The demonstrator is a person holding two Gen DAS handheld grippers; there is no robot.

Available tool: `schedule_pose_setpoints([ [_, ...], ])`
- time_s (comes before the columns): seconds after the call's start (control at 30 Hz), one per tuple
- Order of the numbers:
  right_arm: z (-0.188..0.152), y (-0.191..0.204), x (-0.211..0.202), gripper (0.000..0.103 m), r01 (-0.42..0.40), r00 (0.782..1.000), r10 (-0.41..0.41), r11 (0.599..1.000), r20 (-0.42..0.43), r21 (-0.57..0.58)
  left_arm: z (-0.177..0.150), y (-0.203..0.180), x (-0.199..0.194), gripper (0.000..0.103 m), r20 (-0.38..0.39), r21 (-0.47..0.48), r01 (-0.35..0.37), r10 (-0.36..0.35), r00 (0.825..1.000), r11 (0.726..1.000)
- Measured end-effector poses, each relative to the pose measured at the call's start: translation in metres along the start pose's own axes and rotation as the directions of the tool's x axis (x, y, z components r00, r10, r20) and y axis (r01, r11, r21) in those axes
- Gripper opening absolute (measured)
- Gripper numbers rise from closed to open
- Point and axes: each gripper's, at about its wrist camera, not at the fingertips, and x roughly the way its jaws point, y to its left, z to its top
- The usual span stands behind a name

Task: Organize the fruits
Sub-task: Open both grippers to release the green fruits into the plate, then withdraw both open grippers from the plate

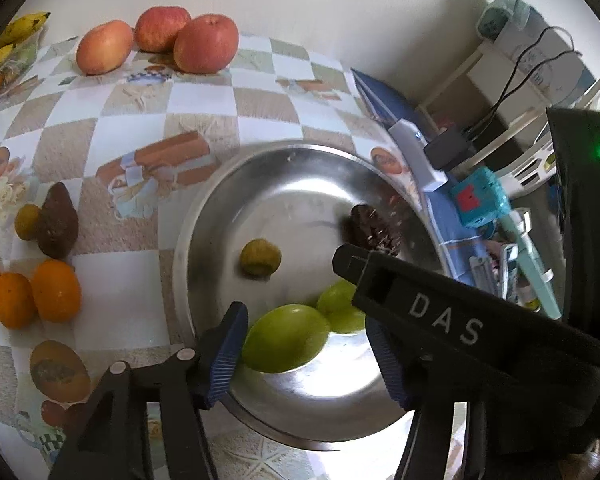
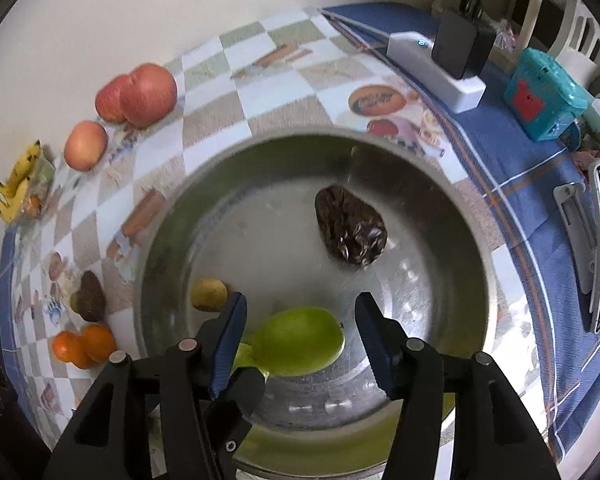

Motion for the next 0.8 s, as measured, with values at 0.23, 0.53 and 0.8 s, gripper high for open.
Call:
schedule_pose_setpoints([
  [0.23, 0.005, -0.001, -0.024, 0.059, -0.003, 0.998, 0.002, 1.000, 0.061, 0.011, 0.008, 0.009, -0.027, 0.071, 0.036, -0.035, -0.040, 0.041, 0.999, 0.999],
  [0.53, 0.002, 0.015, -0.032, 0.059, -0.015, 0.998, 0.018, 0.999, 0.068, -0.032, 0.013, 0.063, -0.062, 0.072, 0.072, -0.188, -0.325, 0.343, 0.936, 0.927],
  [0.8, -0.004, 0.053, -0.029, 0.059, -0.031, 0.998, 0.039, 0.990, 0.055, -0.139, 0.008, 0.112, -0.101, 0.085, 0.098, -0.289, -0.489, 0.534, 0.840, 0.823],
])
